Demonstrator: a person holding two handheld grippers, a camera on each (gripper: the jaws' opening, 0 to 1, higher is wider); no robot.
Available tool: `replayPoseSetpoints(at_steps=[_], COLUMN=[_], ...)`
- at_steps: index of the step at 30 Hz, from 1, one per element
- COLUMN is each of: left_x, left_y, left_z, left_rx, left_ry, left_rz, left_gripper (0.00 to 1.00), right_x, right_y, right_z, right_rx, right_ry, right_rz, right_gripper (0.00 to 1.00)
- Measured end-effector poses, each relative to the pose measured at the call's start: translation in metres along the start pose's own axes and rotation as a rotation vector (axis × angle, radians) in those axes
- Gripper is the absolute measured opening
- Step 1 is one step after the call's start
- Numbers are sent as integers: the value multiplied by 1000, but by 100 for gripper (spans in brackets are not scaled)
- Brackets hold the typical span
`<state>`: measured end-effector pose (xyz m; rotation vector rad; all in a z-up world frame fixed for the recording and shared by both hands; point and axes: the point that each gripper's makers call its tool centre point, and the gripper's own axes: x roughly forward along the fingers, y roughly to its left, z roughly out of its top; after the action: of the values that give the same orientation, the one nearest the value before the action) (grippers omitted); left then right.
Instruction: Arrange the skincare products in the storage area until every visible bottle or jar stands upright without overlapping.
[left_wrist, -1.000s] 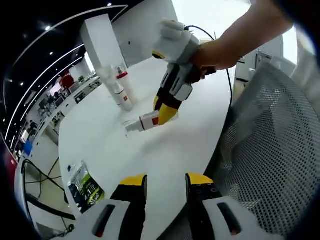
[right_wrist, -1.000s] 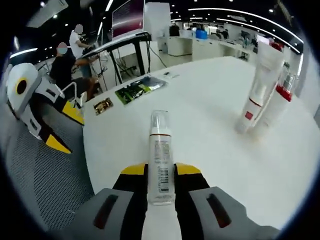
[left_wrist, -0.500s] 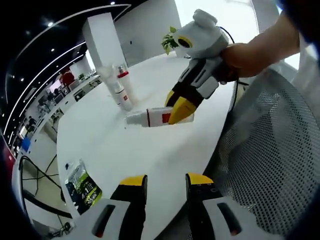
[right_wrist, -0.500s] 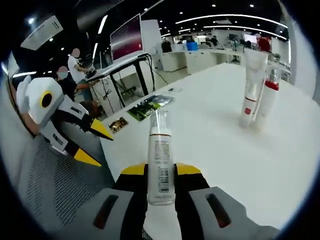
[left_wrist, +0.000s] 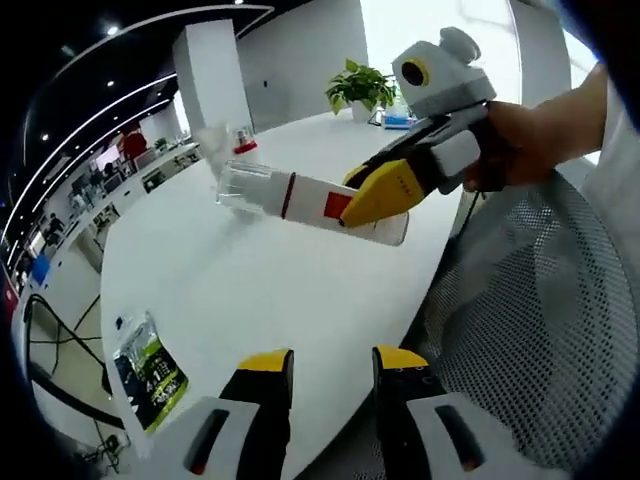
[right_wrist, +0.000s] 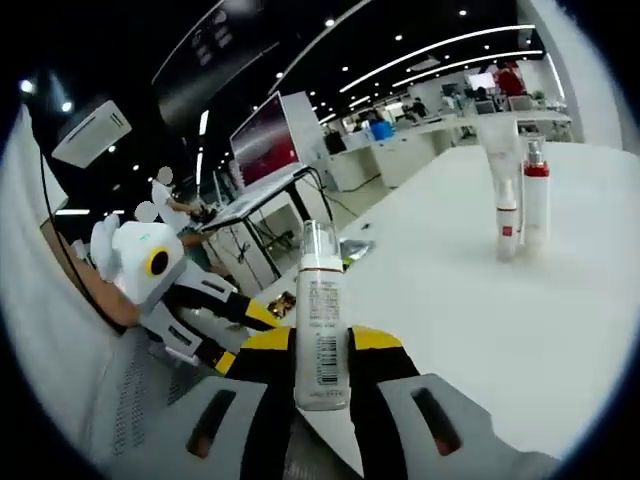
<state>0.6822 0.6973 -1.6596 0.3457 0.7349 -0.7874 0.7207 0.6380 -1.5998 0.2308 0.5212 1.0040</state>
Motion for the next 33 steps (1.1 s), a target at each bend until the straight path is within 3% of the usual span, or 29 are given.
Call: replayPoseSetpoints(at_steps=[8, 19, 21, 23, 26, 29, 33], left_x=[-6, -14, -17, -21, -24, -25, -25], left_y=[5, -4, -6, 2, 6, 2, -2], left_z=[11, 39, 54, 69, 85, 96, 98], left_rx=[-111, -342, -471, -529, -683, -740, -797], left_ry=[-61, -189, -252, -338, -409, -467, -511], left_rz=[-22, -183, -238, -236, -277, -319, -363], left_gripper=[32, 35, 35, 33, 34, 34, 37], right_x=[-3, -14, -17, -18, -20, -22, -24], right_y=[10, 17, 17, 15, 13, 13, 13], right_z=[9, 24, 27, 29, 31, 35, 37], right_rx=[28, 63, 70, 81, 100, 115, 128], right_ry=[-58, -140, -157, -169, -188, -210, -224], right_rz=[17, 38, 39, 38, 35, 39, 43], right_gripper=[17, 17, 17, 17, 17, 17, 17])
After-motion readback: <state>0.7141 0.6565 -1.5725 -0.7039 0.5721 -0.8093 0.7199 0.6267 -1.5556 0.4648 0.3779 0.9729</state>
